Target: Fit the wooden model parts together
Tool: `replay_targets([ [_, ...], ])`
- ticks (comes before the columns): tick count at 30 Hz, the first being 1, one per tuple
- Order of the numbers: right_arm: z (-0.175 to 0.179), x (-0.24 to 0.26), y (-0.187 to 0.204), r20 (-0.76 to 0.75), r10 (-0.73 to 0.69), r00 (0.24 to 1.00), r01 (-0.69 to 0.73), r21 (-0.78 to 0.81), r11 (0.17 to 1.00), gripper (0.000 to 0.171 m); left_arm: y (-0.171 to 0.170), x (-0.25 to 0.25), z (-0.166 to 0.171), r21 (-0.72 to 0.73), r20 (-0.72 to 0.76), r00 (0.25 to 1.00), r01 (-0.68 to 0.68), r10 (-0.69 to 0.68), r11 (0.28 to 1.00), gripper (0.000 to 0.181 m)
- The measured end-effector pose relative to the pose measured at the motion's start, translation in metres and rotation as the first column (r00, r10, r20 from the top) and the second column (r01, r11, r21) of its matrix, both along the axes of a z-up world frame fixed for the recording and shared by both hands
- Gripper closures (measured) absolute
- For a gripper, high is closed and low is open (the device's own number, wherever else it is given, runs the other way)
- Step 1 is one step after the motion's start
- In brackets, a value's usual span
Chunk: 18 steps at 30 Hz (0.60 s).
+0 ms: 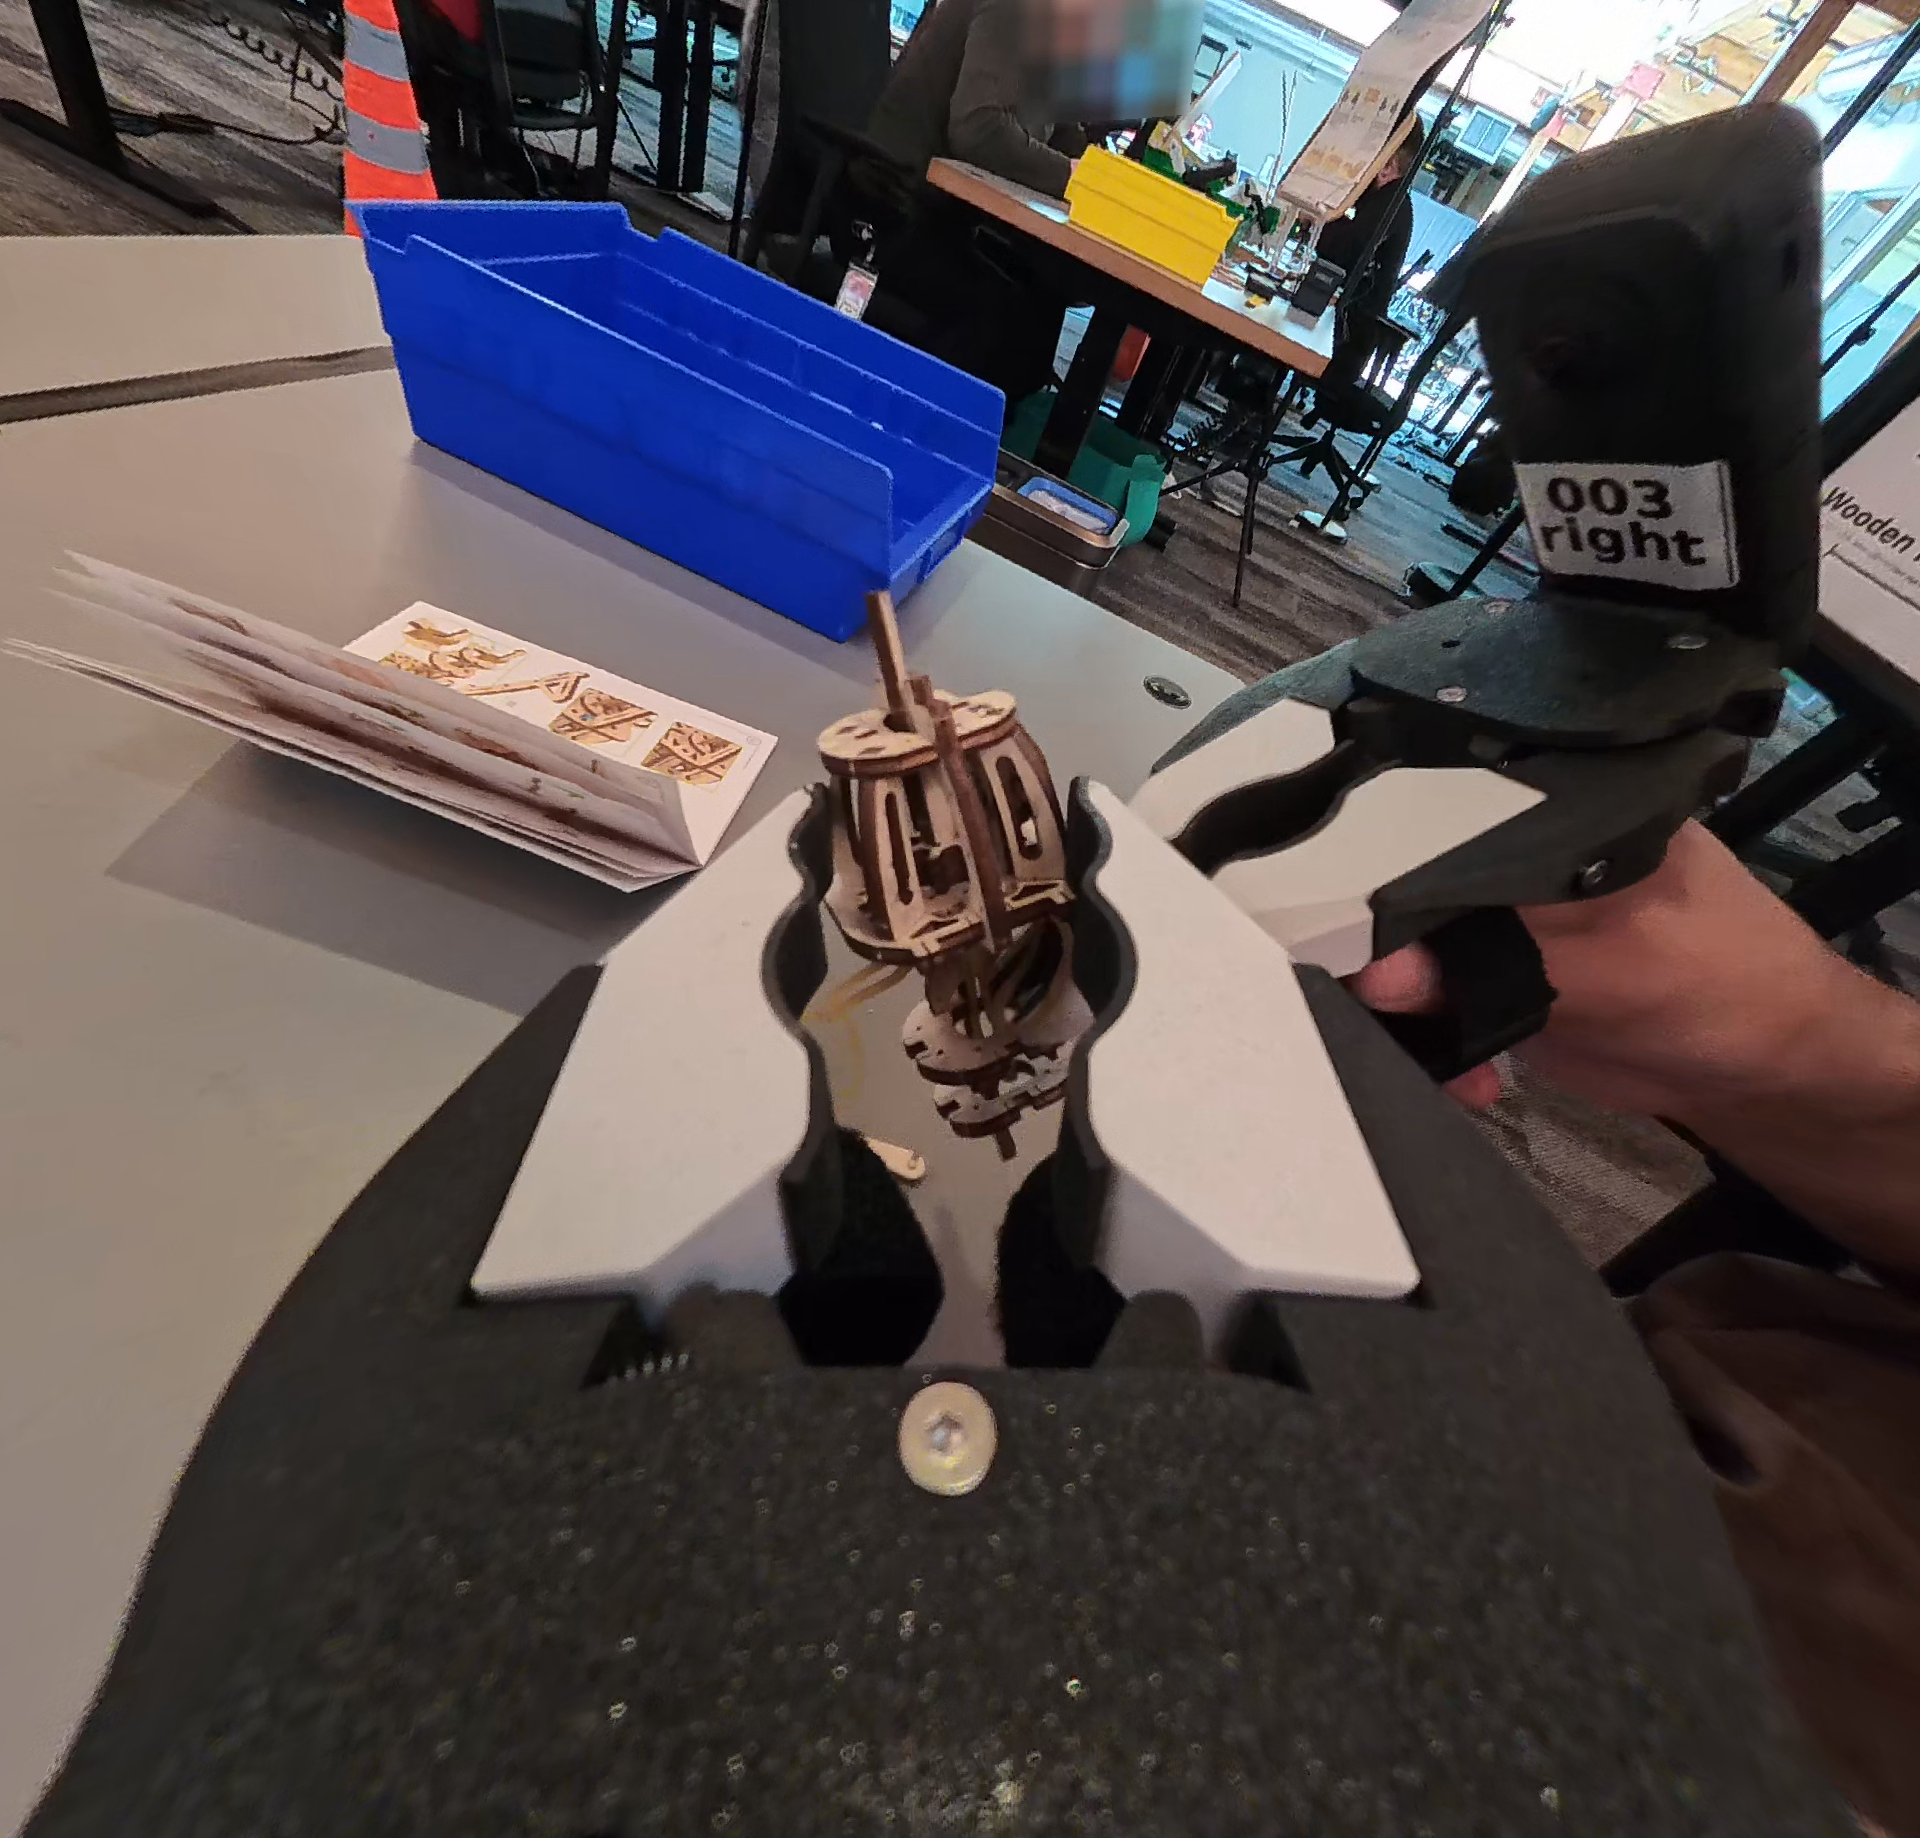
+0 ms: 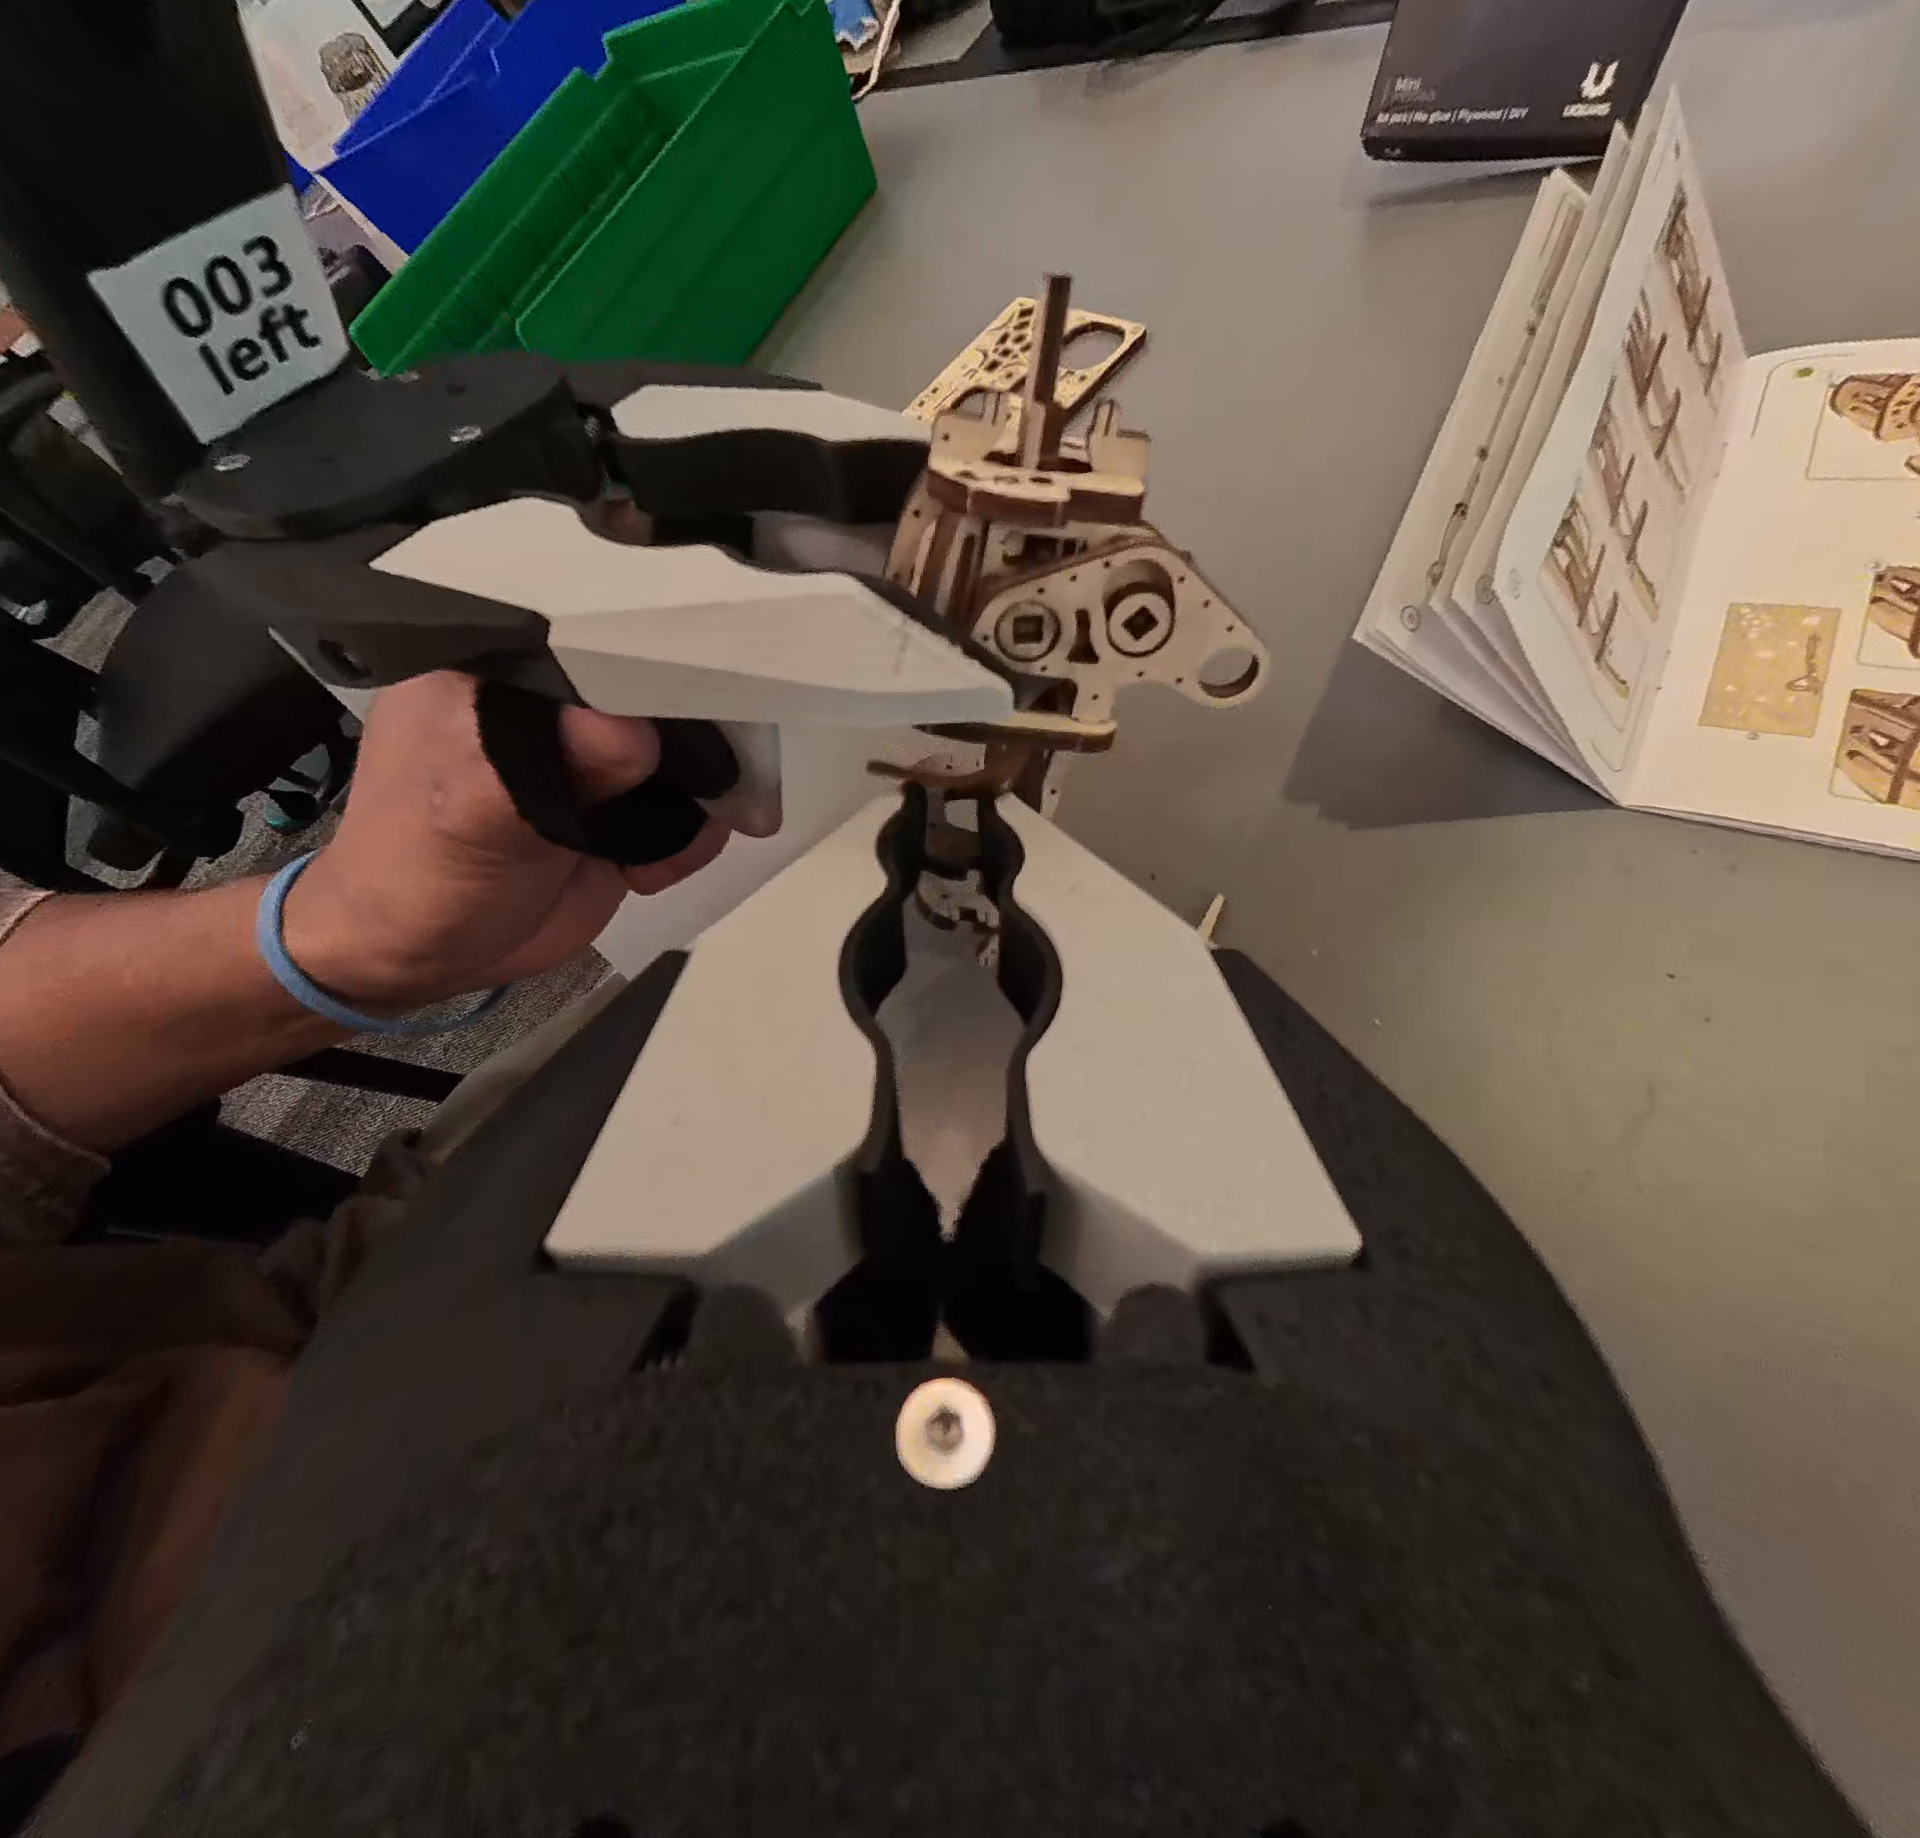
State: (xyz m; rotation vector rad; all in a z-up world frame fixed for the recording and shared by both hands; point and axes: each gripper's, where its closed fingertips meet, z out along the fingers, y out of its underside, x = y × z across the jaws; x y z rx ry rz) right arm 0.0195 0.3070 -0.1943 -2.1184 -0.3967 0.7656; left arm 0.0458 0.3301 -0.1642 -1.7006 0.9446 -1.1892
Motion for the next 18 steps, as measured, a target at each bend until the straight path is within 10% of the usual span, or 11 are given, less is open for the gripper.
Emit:
replay_targets([
  [18,0.028,0.019,0.0,-0.176,0.056,0.983,-0.049,0.045,0.998,0.147,0.014,-0.014,0.006,-0.058,0.069,0.997,-0.043,0.047,0.997,0.138],
])
